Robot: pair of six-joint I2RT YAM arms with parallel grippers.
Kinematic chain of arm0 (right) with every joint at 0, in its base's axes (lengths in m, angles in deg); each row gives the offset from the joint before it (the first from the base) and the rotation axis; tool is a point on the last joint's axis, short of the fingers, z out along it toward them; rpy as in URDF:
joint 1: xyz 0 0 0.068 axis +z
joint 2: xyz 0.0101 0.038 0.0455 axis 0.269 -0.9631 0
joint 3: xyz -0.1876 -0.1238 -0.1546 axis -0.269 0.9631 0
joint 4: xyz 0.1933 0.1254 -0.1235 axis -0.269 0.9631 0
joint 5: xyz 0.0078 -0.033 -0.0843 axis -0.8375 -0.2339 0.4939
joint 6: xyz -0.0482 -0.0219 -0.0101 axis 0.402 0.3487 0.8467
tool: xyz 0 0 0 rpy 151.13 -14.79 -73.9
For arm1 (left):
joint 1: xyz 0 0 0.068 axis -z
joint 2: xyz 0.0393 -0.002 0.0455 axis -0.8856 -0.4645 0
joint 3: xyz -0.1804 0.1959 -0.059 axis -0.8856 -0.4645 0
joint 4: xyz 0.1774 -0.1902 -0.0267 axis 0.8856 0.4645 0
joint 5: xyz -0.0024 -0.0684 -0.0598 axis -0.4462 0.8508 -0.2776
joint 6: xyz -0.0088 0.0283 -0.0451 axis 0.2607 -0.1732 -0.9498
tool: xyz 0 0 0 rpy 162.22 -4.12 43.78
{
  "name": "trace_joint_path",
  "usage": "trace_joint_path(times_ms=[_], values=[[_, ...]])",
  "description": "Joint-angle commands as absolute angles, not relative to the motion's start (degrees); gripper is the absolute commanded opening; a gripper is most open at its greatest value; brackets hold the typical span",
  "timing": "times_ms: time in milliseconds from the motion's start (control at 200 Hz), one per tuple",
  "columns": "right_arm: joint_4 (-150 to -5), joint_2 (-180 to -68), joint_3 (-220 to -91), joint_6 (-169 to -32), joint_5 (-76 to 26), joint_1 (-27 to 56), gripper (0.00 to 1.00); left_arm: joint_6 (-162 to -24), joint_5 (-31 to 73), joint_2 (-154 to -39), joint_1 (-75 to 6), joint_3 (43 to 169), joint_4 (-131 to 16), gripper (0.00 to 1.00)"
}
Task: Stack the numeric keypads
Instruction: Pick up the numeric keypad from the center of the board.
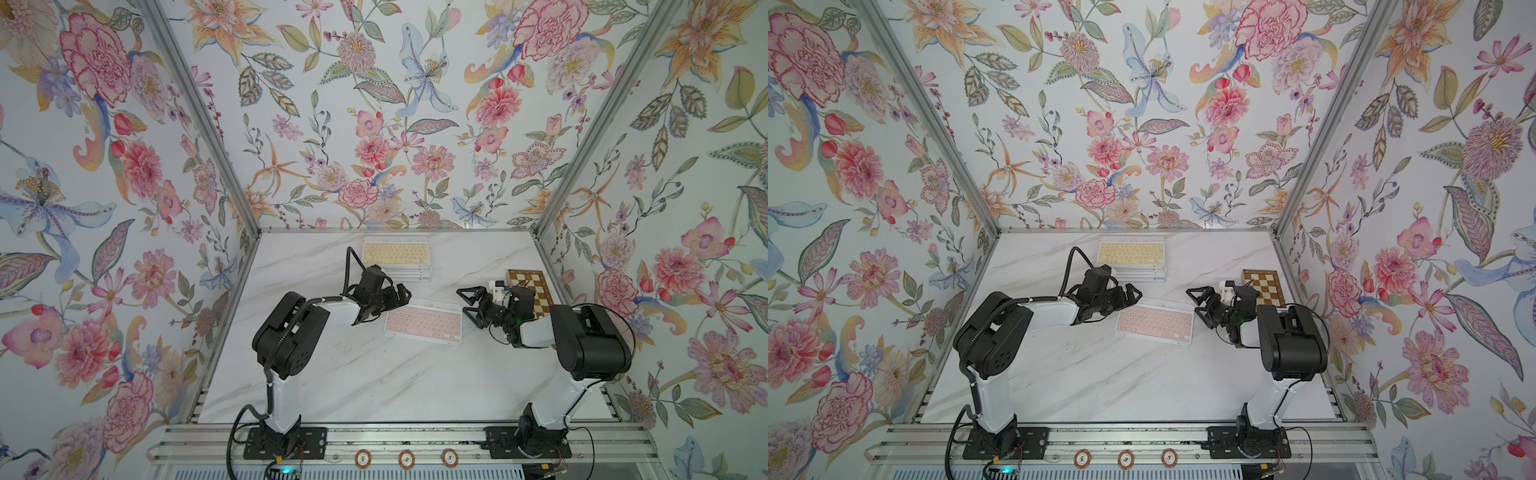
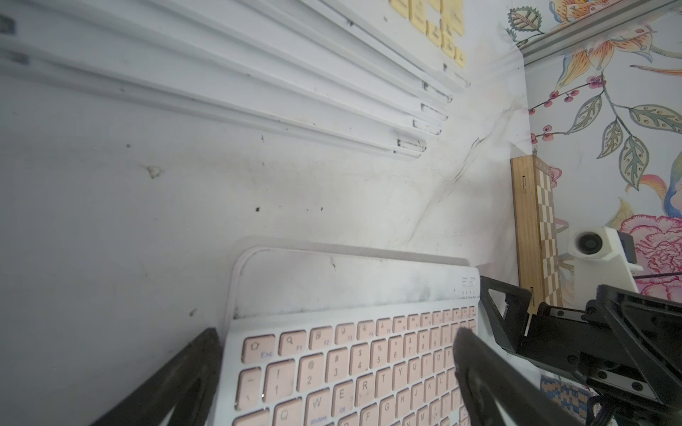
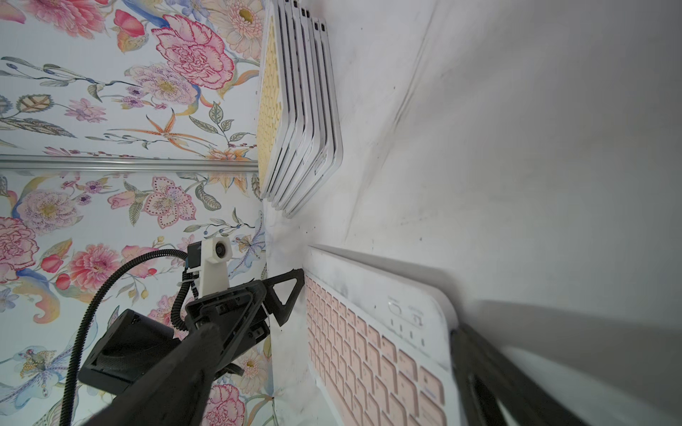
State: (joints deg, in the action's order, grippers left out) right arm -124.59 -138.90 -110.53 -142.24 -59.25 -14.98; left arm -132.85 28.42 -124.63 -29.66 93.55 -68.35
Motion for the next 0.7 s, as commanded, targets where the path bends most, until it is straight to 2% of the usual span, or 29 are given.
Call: trace_joint_path(times_ms=[0, 505, 691], values=[[-128.30, -138.16, -109.66, -144.02, -63.79, -12.99, 0.99, -134.81, 30.95, -128.53, -28.57, 91.99, -62.64, 0.99], [-116.16, -121.88, -110.14, -137.21, -57.49, -5.41, 0.99, -138.98, 33.84, -127.96, -28.57, 90.23, -68.61, 0.99], [-116.73, -118.46, -108.53, -140.61, -52.34, -2.10, 0.99, -151.47, 37.57, -127.21, -28.40, 83.55, -86.74, 0.99]])
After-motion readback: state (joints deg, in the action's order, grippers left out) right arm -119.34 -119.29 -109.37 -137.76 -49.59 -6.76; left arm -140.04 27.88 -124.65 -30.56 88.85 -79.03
